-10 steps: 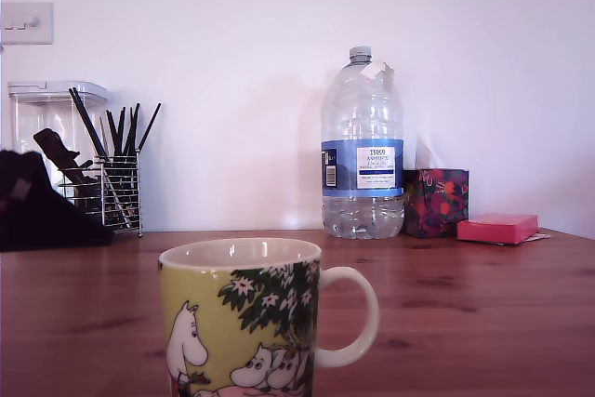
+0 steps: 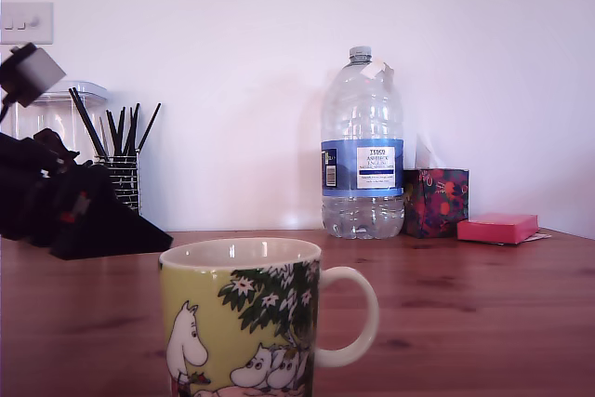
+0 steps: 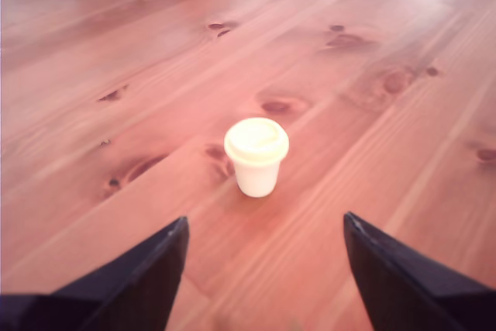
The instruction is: Pick up the coffee capsules from the table one by one and drop them inside the nearest coffee cup
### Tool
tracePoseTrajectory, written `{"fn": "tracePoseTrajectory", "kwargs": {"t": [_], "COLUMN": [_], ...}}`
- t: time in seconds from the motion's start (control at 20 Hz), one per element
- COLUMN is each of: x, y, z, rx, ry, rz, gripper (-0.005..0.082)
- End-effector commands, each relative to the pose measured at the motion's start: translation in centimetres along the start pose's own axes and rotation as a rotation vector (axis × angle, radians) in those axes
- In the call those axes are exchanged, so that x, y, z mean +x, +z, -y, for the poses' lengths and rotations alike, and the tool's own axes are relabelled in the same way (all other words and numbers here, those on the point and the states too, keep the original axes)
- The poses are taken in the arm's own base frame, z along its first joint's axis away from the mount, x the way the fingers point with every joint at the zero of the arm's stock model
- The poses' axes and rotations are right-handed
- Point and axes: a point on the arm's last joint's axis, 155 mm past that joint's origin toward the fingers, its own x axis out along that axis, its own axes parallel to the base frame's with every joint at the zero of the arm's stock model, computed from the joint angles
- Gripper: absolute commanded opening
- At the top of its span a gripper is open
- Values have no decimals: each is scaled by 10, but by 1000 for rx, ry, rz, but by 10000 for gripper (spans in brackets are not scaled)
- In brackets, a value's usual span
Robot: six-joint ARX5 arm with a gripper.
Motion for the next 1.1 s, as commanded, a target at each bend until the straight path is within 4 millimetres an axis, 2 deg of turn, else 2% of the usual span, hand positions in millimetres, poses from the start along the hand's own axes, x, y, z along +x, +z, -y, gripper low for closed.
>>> {"fn": "tracePoseTrajectory", "kwargs": {"t": [0.0,0.25,0.5,0.75,1.05], "x": [7,28,56,82,94], "y": [-3,-5,-2,-17,-27], "z": [4,11,6,-4,-4], "rx": [6,10,8,-45,-78], "ry": [-20,-58,-71,-84,-100], "rz": [-10,-34,-48,-155,-237], "gripper": [646,644,644,644,638]}}
